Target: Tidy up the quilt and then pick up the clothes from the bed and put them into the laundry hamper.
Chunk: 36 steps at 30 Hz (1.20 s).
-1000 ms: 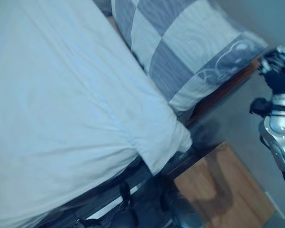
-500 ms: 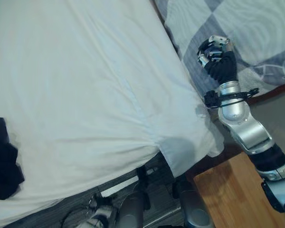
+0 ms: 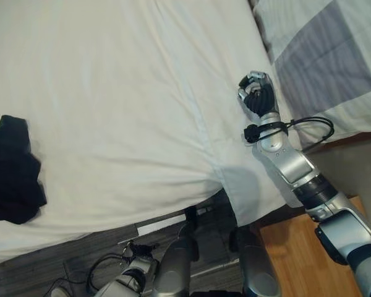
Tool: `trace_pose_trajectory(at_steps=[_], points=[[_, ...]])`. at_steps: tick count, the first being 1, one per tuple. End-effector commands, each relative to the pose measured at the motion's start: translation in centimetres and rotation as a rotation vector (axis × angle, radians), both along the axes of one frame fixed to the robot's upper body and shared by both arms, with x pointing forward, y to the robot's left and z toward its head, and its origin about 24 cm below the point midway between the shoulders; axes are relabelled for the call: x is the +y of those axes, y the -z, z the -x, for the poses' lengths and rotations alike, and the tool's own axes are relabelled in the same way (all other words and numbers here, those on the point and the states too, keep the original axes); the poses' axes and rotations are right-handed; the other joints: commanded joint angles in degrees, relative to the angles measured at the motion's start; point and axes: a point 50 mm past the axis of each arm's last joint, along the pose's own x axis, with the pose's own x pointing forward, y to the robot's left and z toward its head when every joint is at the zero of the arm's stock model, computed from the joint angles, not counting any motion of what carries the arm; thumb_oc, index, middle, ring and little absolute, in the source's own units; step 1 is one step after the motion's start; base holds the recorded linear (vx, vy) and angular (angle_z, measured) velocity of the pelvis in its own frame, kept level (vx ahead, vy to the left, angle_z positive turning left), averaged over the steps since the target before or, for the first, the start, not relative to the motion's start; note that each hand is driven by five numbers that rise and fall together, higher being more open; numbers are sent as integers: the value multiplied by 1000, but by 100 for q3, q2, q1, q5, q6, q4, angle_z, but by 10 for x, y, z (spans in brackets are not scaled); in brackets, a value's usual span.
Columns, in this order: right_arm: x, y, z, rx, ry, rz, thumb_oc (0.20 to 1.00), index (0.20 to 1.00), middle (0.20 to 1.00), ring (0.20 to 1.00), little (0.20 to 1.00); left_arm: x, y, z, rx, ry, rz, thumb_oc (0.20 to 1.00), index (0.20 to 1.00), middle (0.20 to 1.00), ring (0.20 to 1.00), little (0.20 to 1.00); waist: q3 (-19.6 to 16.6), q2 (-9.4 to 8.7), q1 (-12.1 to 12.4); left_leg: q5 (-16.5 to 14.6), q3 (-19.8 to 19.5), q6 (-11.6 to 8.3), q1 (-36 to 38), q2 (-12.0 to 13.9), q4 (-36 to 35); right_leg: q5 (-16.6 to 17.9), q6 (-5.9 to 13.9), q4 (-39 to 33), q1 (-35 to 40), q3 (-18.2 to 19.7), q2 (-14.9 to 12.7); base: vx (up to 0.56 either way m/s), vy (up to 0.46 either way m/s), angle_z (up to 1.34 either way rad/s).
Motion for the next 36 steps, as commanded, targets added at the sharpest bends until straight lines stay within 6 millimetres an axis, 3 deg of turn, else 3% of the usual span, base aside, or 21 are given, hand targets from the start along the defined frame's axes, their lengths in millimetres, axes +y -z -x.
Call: trace_pose_trajectory(at_steps=[1,2,3,5,6,7,10,11,12,13,14,16,19,21,25,26,27,29,30,31,36], points=[[0,-5,0,-36,73,-16,200,200,200,200,200,-6,11,23,87,-47,18,1000,1000,1000,1000,1000,-17,32,-53,-282,-63,-138,-393,45,393,-463,548,546,-137,103,-590,-12,59,16],[-11,18,-1,43,144,-40,200,200,200,200,200,-6,13,27,84,-85,47,1000,1000,1000,1000,1000,21,47,-106,-288,-28,-146,-412,44,407,-461,542,553,-167,138,-586,-10,45,2],[-14,23,-1,62,159,-47,200,200,200,200,200,-6,14,28,83,-93,53,1000,1000,1000,1000,1000,28,48,-118,-291,-21,-147,-417,44,406,-461,541,550,-173,146,-584,-12,54,0],[-37,60,3,166,258,-49,200,200,200,200,200,-7,16,34,73,-131,76,1000,1000,1000,1000,1000,67,41,-232,-315,36,-141,-443,54,410,-442,533,546,-235,234,-556,-12,45,-1],[-42,67,5,187,274,-49,200,200,200,200,200,-7,17,35,71,-135,78,1000,1000,1000,1000,1000,70,37,-257,-317,47,-139,-447,57,410,-434,533,542,-246,255,-550,-17,59,0],[-61,89,11,260,334,-38,200,200,200,200,200,-5,17,37,63,-147,81,1000,1000,1000,1000,1000,78,23,-348,-322,89,-141,-452,71,415,-415,531,544,-275,307,-541,-12,46,0],[-88,121,28,359,393,-13,200,200,200,200,200,-1,18,42,54,-166,82,1000,1000,1000,1000,1000,68,-5,-489,-345,113,-136,-410,85,405,-411,526,542,-265,392,-520,13,46,-1],[-106,145,44,438,418,35,200,200,200,200,200,4,18,44,50,-176,82,1000,1000,1000,1000,1000,28,-31,-589,-369,126,-134,-358,102,398,-419,530,537,-243,464,-498,20,34,-5],[-109,149,47,448,420,45,200,200,200,200,200,5,18,45,50,-175,81,1000,1000,1000,1000,1000,17,-35,-605,-374,130,-135,-344,107,394,-421,533,535,-236,476,-494,26,40,-6],[-124,173,68,529,432,92,200,200,200,200,200,8,18,47,48,-182,76,1000,1000,1000,1000,1000,-43,-71,-691,-397,145,-134,-281,129,384,-436,540,525,-196,531,-478,19,17,-8],[-128,179,74,553,434,102,200,200,200,200,200,9,18,48,49,-183,73,1000,1000,1000,1000,1000,-66,-83,-712,-404,149,-133,-261,135,381,-441,543,521,-181,547,-471,30,14,-11],[-146,221,120,706,441,154,200,200,200,200,200,15,19,55,54,-205,58,1000,1000,1000,1000,1000,-242,-178,-881,-473,169,-122,-42,180,328,-501,582,507,-20,635,-425,58,4,-13],[-154,249,153,833,447,170,200,200,200,200,200,18,18,56,54,-226,42,1000,1000,1000,1000,1000,-438,-283,-1035,-503,206,-111,114,215,278,-506,611,472,96,735,-390,54,-10,-3],[-162,276,190,969,448,185,200,200,200,200,200,18,17,54,62,-252,27,1000,1000,1000,1000,1000,-679,-378,-1201,-519,251,-107,372,268,173,-528,641,435,306,796,-338,81,-28,-9],[-163,307,230,1140,472,170,200,200,200,200,200,15,18,57,81,-287,26,1000,1000,1000,1000,1000,-959,-440,-1311,-524,273,-97,650,317,57,-565,643,408,538,848,-270,85,-35,-12],[-162,323,250,1253,479,170,260,260,260,260,260,12,20,61,98,-299,27,1000,1000,1000,1000,1000,-1115,-450,-1319,-530,257,-95,759,326,10,-585,636,382,658,856,-236,115,-61,-10],[-159,332,263,1334,497,160,395,395,395,395,395,11,21,63,109,-308,26,1000,1000,1000,1000,1000,-1212,-452,-1306,-530,250,-90,817,328,-18,-591,630,354,731,849,-221,88,-58,-11],[-160,347,288,1478,543,143,1000,1000,1000,1000,1000,9,23,69,136,-319,29,1000,1000,1000,1000,1000,-1371,-446,-1258,-542,216,-89,913,327,-42,-604,615,306,873,827,-189,77,-47,-14],[-160,349,293,1516,552,135,1000,1000,1000,1000,1000,9,24,70,142,-322,29,1000,1000,1000,1000,1000,-1404,-443,-1243,-549,202,-86,937,327,-42,-604,609,290,911,819,-183,127,-57,-30],[-158,358,312,1627,591,117,1000,1000,1000,1000,1000,7,25,76,175,-318,28,1000,1000,1000,1000,1000,-1551,-417,-1158,-559,172,-78,1024,320,-42,-608,590,231,1055,786,-176,95,-41,-33],[-154,365,329,1796,774,-7,1000,1000,1000,1000,1000,6,29,94,281,-263,1,1000,1000,1000,1000,1000,-1873,-307,-829,-589,17,-44,1324,286,-42,-643,534,138,1439,624,-211,147,-51,-8]])
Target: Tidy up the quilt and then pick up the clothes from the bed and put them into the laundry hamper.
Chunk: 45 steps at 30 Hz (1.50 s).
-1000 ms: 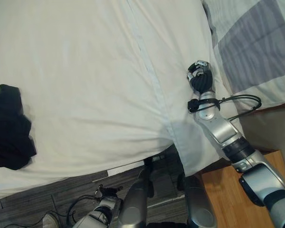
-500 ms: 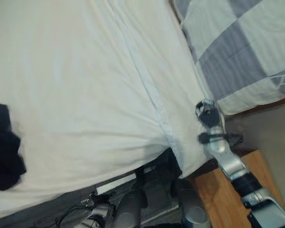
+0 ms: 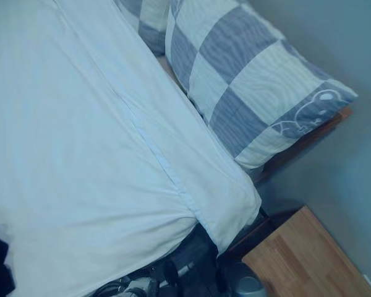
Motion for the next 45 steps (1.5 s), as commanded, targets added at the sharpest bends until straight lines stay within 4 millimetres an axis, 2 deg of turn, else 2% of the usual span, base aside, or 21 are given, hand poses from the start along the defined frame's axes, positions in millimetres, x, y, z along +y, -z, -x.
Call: trace_pose_trajectory(at_steps=[1,8,11,14,15,16,19,21,23,26,29,31,32,35,37,39,40,42,43,44,45], points=[[-4,-3,-22,-29,182,23,1000,1000,1000,1000,1000,14,4,35,163,-1,-55,1000,1000,1000,1000,1000,-437,100,324,3,-529,-187,-113,60,5,-154,444,175,251,17,-467,202,-61,12],[16,-10,-83,-232,-70,20,1000,1000,1000,1000,1000,18,8,63,240,-5,-63,1000,1000,1000,1000,1000,-609,214,700,-9,-1004,-189,150,85,91,-519,290,495,577,-164,-526,117,-80,26],[22,-9,-84,-221,-81,3,1000,1000,1000,1000,1000,19,8,69,243,-17,-77,1000,1000,1000,1000,1000,-587,217,757,-114,-1158,-203,149,121,393,-667,222,717,622,-166,-554,62,-124,37],[24,-5,-71,-166,-38,-16,1000,1000,1000,1000,1000,20,8,71,241,13,-92,1000,1000,1000,1000,1000,-469,173,712,-395,-999,-249,60,133,1301,-794,109,987,707,-237,-609,88,-105,32],[22,-3,-62,-126,-7,-1,1000,1000,1000,1000,1000,16,9,70,231,30,-82,1000,1000,1000,1000,1000,-338,168,711,-386,-952,-329,-250,134,2065,-829,27,1169,747,-353,-656,9,-34,32],[21,-3,-61,-123,-2,2,1000,1000,1000,1000,1000,15,9,69,230,34,-84,1000,1000,1000,1000,1000,-319,178,702,-343,-931,-347,-311,172,2145,-831,18,1194,749,-371,-662,-63,65,43],[0,-5,-44,-113,169,40,1000,1000,1000,1000,1000,21,8,80,255,-12,-115,1000,1000,1000,1000,1000,-127,400,517,557,-850,-651,-534,887,1857,-846,9,1272,734,-404,-698,-90,293,39],[-2,-5,-41,-106,169,44,1000,1000,1000,1000,1000,23,8,85,247,-82,-124,1000,1000,1000,1000,1000,-146,405,505,659,-1005,-663,-389,1048,1507,-807,61,1218,676,-294,-732,-29,313,18],[-9,-6,-32,-99,171,60,1000,1000,1000,1000,1000,27,6,85,222,-161,-171,1000,1000,1000,1000,1000,-162,379,539,748,-1383,-747,-131,1417,729,-711,196,1097,537,53,-791,-36,415,-14],[-16,-7,-29,-102,198,75,1000,1000,1000,1000,1000,33,3,78,220,-101,-220,1000,1000,1000,1000,1000,-105,371,567,830,-1742,-816,-181,1610,595,-634,325,1077,395,429,-873,-75,457,-44],[-24,-11,-36,-133,212,95,1000,1000,1000,1000,1000,35,2,69,178,-120,-199,1000,1000,1000,1000,1000,81,335,592,527,-2108,-821,-401,1606,834,-522,539,1149,154,862,-1101,-183,620,-34],[-28,-13,-43,-172,219,118,1000,1000,1000,1000,1000,31,3,62,120,-232,-159,1000,1000,1000,1000,1000,281,250,589,14,-2077,-766,-671,1463,1570,-374,705,1242,20,1059,-1455,-229,803,-34],[-29,-14,-43,-186,235,125,1000,1000,1000,1000,1000,28,3,56,83,-237,-131,1000,1000,1000,1000,1000,405,236,519,-252,-1722,-709,-825,1377,2026,-348,762,1363,12,949,-1672,-181,816,-21],[-23,-10,-31,-183,316,76,1000,1000,1000,1000,1000,30,1,35,20,-49,-130,1000,1000,1000,1000,1000,619,206,522,-789,-1342,-694,-1333,1073,2995,243,706,1329,-25,551,-2272,-162,627,23],[-16,-7,-29,-157,251,33,1000,1000,1000,1000,1000,37,0,42,31,-95,-128,1000,1000,1000,1000,1000,688,166,715,-869,-821,-642,-1124,1010,2901,680,810,1407,-140,-415,-2769,-109,445,28],[-12,-5,-30,-141,199,10,1000,1000,1000,1000,1000,41,0,48,42,-129,-119,1000,1000,1000,1000,1000,673,161,779,-823,-739,-583,-1055,973,2763,854,836,1751,-277,-457,-2808,-100,362,-66],[-7,-3,-28,-134,185,-18,1000,1000,1000,1000,1000,43,1,54,62,-129,-107,1000,1000,1000,1000,1000,525,226,768,-547,-831,-423,-1027,835,2323,297,685,2219,-400,-250,-2281,-126,425,-95],[-5,-3,-28,-136,182,-27,1000,1000,1000,1000,1000,40,2,58,77,-111,-102,1000,1000,1000,1000,1000,430,265,709,-327,-939,-359,-937,680,1844,-9,636,2598,-643,-183,-1702,-133,426,-61],[-2,-2,-30,-143,187,-35,1000,1000,1000,1000,1000,35,4,59,94,-97,-91,1000,1000,1000,1000,1000,319,313,592,-86,-1129,-328,-839,466,1299,-371,566,2584,-857,-142,-940,-91,277,-46],[-2,-2,-31,-146,191,-35,1000,1000,1000,1000,1000,34,4,58,94,-95,-89,1000,1000,1000,1000,1000,297,309,572,-62,-1179,-326,-830,405,1216,-419,524,2463,-871,-162,-795,-104,239,-43],[0,-2,-34,-151,199,-38,1000,1000,1000,1000,1000,31,4,54,92,-88,-86,1000,1000,1000,1000,1000,232,315,510,16,-1322,-306,-812,213,956,-535,377,2164,-904,-197,-387,-120,80,-18]])
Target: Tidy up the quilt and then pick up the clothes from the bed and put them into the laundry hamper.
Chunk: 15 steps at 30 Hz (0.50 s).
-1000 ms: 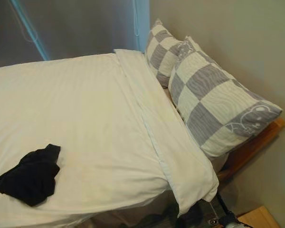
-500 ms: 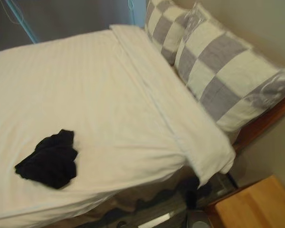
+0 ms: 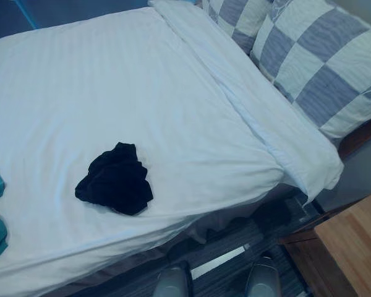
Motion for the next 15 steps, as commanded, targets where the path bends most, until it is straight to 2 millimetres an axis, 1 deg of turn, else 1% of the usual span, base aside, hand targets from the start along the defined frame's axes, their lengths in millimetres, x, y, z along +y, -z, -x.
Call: trace_pose_trajectory(at_steps=[1,2,3,4,6,7,9,10,11,12,13,14,15], points=[[-27,-9,-18,-18,-26,80,1000,1000,1000,1000,1000,-10,-2,-27,-55,35,2,1000,1000,1000,1000,1000,-157,19,-364,1005,-1218,-372,136,-218,-1379,934,-167,-1895,105,-276,897,-122,60,14],[-26,-9,-18,-8,-37,80,1000,1000,1000,1000,1000,-13,-3,-33,-59,49,-5,1000,1000,1000,1000,1000,-199,43,-383,1023,-1246,-294,129,-335,-1548,900,-236,-2053,168,-176,966,-84,11,59],[-25,-9,-20,17,-98,95,1000,1000,1000,1000,1000,-18,-3,-40,-61,33,-3,1000,1000,1000,1000,1000,-261,98,-404,1086,-1397,-167,43,-491,-1601,772,-387,-2097,208,73,1165,-25,10,69],[-26,-10,-23,16,-126,113,1000,1000,1000,1000,1000,-19,-3,-44,-69,20,22,1000,1000,1000,1000,1000,-288,109,-378,1116,-1469,-133,-26,-531,-1552,718,-412,-2050,203,112,1181,-18,28,59],[-31,-12,-26,-11,-92,137,1000,1000,1000,1000,1000,-21,-4,-48,-55,102,-7,1000,1000,1000,1000,1000,-342,118,-360,1129,-1280,-128,32,-539,-1603,756,-411,-2257,407,-18,1136,17,36,10],[-33,-13,-25,-15,-80,138,1000,1000,1000,1000,1000,-19,-5,-47,-51,110,-18,1000,1000,1000,1000,1000,-367,125,-378,1138,-1242,-127,44,-529,-1610,751,-426,-2293,453,-15,1152,72,33,-7],[-37,-14,-25,-27,-46,141,1000,1000,1000,1000,1000,-12,-6,-42,-41,84,-36,1000,1000,1000,1000,1000,-451,87,-410,1053,-1175,-115,72,-525,-1474,751,-443,-2420,594,57,1124,87,32,-1],[-37,-14,-25,-27,-68,139,1000,1000,1000,1000,1000,-8,-6,-38,-42,48,-38,1000,1000,1000,1000,1000,-462,44,-420,967,-1092,-129,69,-508,-1261,736,-447,-2426,638,30,1076,68,23,-1],[-37,-14,-25,-17,-145,139,1000,1000,1000,1000,1000,-4,-5,-34,-47,12,-35,1000,1000,1000,1000,1000,-452,-18,-439,801,-912,-151,-2,-485,-860,689,-468,-2389,684,-33,1006,37,12,-2],[-37,-14,-26,-10,-218,146,1000,1000,1000,1000,1000,-2,-6,-34,-49,22,-36,1000,1000,1000,1000,1000,-433,-73,-418,722,-799,-174,-118,-480,-551,703,-482,-2393,726,-130,935,0,0,0],[-36,-14,-26,-10,-225,146,1000,1000,1000,1000,1000,-1,-6,-35,-49,34,-38,1000,1000,1000,1000,1000,-421,-85,-408,756,-737,-201,-156,-425,-473,703,-488,-2399,750,-182,914,4,-30,8],[-33,-13,-26,-25,-197,132,1000,1000,1000,1000,1000,0,-6,-37,-37,109,-43,1000,1000,1000,1000,1000,-384,-120,-352,885,-569,-313,-222,-141,-385,680,-498,-2402,844,-438,821,12,-28,17],[-33,-13,-26,-30,-185,126,1000,1000,1000,1000,1000,-1,-6,-36,-33,116,-43,1000,1000,1000,1000,1000,-379,-121,-346,913,-570,-331,-210,-90,-403,674,-498,-2401,860,-475,807,36,14,53]])
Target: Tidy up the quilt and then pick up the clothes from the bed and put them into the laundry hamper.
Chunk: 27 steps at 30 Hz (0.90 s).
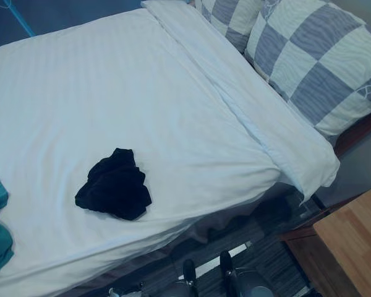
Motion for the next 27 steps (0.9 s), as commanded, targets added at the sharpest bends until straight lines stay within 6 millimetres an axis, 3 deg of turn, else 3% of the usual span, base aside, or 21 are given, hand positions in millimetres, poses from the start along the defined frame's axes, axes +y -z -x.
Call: trace_pose_trajectory(at_steps=[1,2,3,4,5,6,7,12,13,14,17,19,20,21,22,23,25,26,27], points=[[-4,-1,3,-11,-3,-7,1000,1000,1000,1000,1000,9,1,15,64,58,-50,1000,1000,1000,1000,1000,138,-326,2,159,-33,-171,-45,332,471,367,506,-377,360,-267,-579,42,61,61],[-3,-1,1,-12,-6,-12,1000,1000,1000,1000,1000,8,1,20,75,40,-50,1000,1000,1000,1000,1000,118,-333,21,229,-65,-217,20,450,394,369,518,-387,374,-301,-612,82,144,70],[-4,-2,-1,-8,-31,-12,1000,1000,1000,1000,1000,10,2,32,101,-55,-54,1000,1000,1000,1000,1000,70,-339,37,464,-101,-341,162,768,156,345,529,-405,409,-339,-647,71,136,36],[-4,-2,-1,-5,-35,-11,1000,1000,1000,1000,1000,11,2,35,107,-83,-55,1000,1000,1000,1000,1000,58,-341,33,525,-91,-374,195,859,97,334,529,-411,415,-343,-656,85,246,22],[-7,-2,2,11,-37,-6,1000,1000,1000,1000,1000,16,2,42,122,-134,-63,1000,1000,1000,1000,1000,37,-315,20,871,-143,-509,255,1192,-102,291,534,-386,411,-309,-676,43,185,11],[-8,-2,3,14,-35,-5,1000,1000,1000,1000,1000,16,1,42,123,-134,-67,1000,1000,1000,1000,1000,39,-313,19,906,-157,-522,265,1230,-130,285,537,-376,410,-299,-684,48,342,9],[-12,-2,10,36,-23,3,1000,1000,1000,1000,1000,20,-1,41,127,-113,-111,1000,1000,1000,1000,1000,44,-274,12,1178,-339,-605,264,1480,-312,246,569,-265,336,-181,-732,22,238,8],[-20,-3,22,78,-34,30,1000,1000,1000,1000,1000,30,-5,36,118,-82,-167,1000,1000,1000,1000,1000,174,-176,-24,1407,-686,-742,295,1857,-568,45,738,216,126,198,-953,3,373,-14],[-20,-3,23,78,-32,31,1000,1000,1000,1000,1000,30,-5,36,114,-87,-166,1000,1000,1000,1000,1000,192,-168,-24,1388,-722,-748,285,1874,-544,9,767,308,101,257,-986,-5,542,-21],[-22,-3,26,81,-3,36,1000,1000,1000,1000,1000,31,-5,38,96,-120,-160,1000,1000,1000,1000,1000,287,-172,-13,1194,-885,-758,232,1886,-367,-91,901,611,21,518,-1120,-11,496,-7],[-22,-3,25,77,12,51,1000,1000,1000,1000,1000,31,-4,39,78,-112,-159,1000,1000,1000,1000,1000,427,-248,37,742,-1049,-737,150,1802,-8,-111,1096,854,-16,841,-1399,-18,577,7],[-26,-5,26,50,21,94,1000,1000,1000,1000,1000,24,-2,38,77,-107,-150,1000,1000,1000,1000,1000,488,-261,12,374,-978,-686,-11,1637,552,36,1118,789,92,874,-1750,-12,867,-4],[-26,-5,27,41,61,85,1000,1000,1000,1000,1000,24,-2,36,82,-53,-151,1000,1000,1000,1000,1000,519,-286,-4,178,-994,-662,-123,1427,866,286,1107,648,171,964,-1906,16,514,-5],[-26,-5,27,42,61,85,1000,1000,1000,1000,1000,24,-2,36,82,-52,-151,1000,1000,1000,1000,1000,520,-288,-7,170,-999,-659,-130,1422,879,288,1110,642,177,961,-1912,29,474,-1],[-26,-5,27,30,89,67,1000,1000,1000,1000,1000,26,-3,31,81,52,-151,1000,1000,1000,1000,1000,530,-321,8,25,-975,-594,-199,1198,997,629,1109,422,257,1090,-2069,1,564,1],[-24,-5,23,19,79,54,1000,1000,1000,1000,1000,28,-4,26,70,83,-138,1000,1000,1000,1000,1000,506,-314,47,-31,-750,-506,-156,1031,883,1062,1146,250,228,939,-2315,-13,670,5],[-23,-5,19,3,84,44,1000,1000,1000,1000,1000,29,-4,26,78,91,-123,1000,1000,1000,1000,1000,508,-330,97,-72,-588,-479,-93,931,832,1345,1207,176,193,715,-2494,-75,557,5],[-19,-5,11,-7,24,20,1000,1000,1000,1000,1000,30,-2,36,93,69,-105,1000,1000,1000,1000,1000,565,-318,221,-100,-279,-399,97,849,613,1544,1279,616,-114,298,-2599,-129,617,-19],[-16,-4,9,-5,-10,7,1000,1000,1000,1000,1000,31,-2,39,100,63,-98,1000,1000,1000,1000,1000,528,-296,222,-53,-251,-349,116,824,462,1301,1255,756,-233,235,-2408,-121,493,-83]])
